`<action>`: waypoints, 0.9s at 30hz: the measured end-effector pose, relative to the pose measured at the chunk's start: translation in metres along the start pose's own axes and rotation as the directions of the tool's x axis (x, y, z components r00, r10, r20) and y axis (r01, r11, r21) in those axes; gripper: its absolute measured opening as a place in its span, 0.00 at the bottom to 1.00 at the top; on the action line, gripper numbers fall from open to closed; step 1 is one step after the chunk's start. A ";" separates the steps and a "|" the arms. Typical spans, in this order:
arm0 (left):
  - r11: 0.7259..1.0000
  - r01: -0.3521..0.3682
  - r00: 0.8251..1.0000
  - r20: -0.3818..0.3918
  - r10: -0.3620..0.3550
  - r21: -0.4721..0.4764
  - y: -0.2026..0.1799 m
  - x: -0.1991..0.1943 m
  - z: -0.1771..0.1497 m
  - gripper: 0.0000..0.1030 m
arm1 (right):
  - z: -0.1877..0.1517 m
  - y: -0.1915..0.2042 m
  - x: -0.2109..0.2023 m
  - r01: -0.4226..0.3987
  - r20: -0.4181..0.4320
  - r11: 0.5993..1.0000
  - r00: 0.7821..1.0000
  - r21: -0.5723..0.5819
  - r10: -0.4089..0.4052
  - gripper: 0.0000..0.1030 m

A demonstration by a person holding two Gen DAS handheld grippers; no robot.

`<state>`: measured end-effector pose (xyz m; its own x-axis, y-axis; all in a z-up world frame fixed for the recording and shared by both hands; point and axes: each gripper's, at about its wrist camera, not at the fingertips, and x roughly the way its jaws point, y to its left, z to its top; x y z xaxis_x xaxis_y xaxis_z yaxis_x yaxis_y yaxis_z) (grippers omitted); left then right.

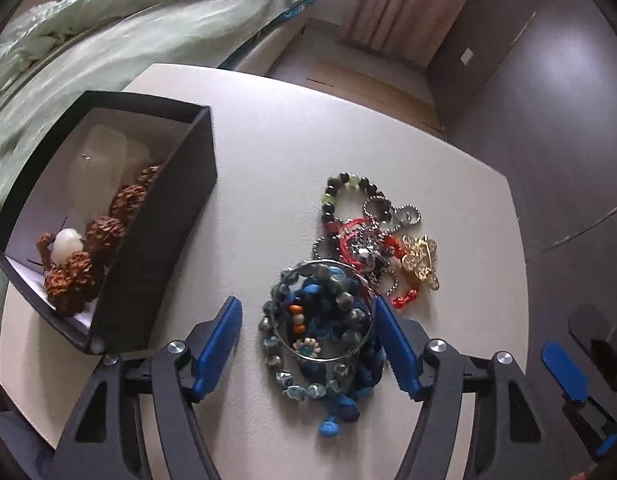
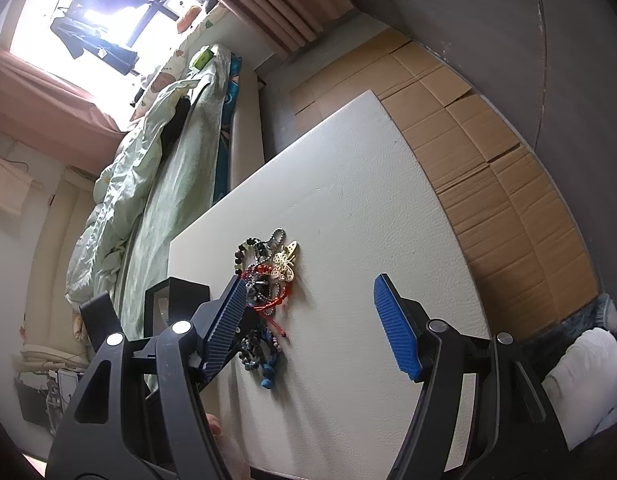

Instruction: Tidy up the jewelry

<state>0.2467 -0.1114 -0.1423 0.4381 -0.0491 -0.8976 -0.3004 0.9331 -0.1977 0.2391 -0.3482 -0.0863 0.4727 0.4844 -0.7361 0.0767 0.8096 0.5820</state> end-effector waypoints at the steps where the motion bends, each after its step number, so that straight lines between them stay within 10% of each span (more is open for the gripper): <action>1: 1.000 -0.006 1.000 0.006 0.006 0.000 -0.001 -0.001 -0.001 0.63 | 0.000 0.000 0.000 0.003 -0.001 1.000 1.000 0.000 -0.003 0.65; 5: 1.000 0.010 1.000 0.011 -0.010 -0.014 -0.004 -0.003 -0.002 0.46 | -0.001 0.003 0.005 0.010 -0.012 1.000 1.000 -0.014 -0.010 0.65; 27: 0.977 0.201 0.979 0.033 -0.199 -0.076 0.053 -0.053 0.017 0.46 | -0.031 0.059 0.049 0.036 -0.114 0.958 0.991 -0.284 -0.072 0.61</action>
<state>0.2215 -0.0533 -0.0985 0.5171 -0.2223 -0.8265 -0.2697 0.8741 -0.4039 0.2393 -0.2661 -0.0989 0.3624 0.4600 -0.8106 -0.1589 0.8875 0.4326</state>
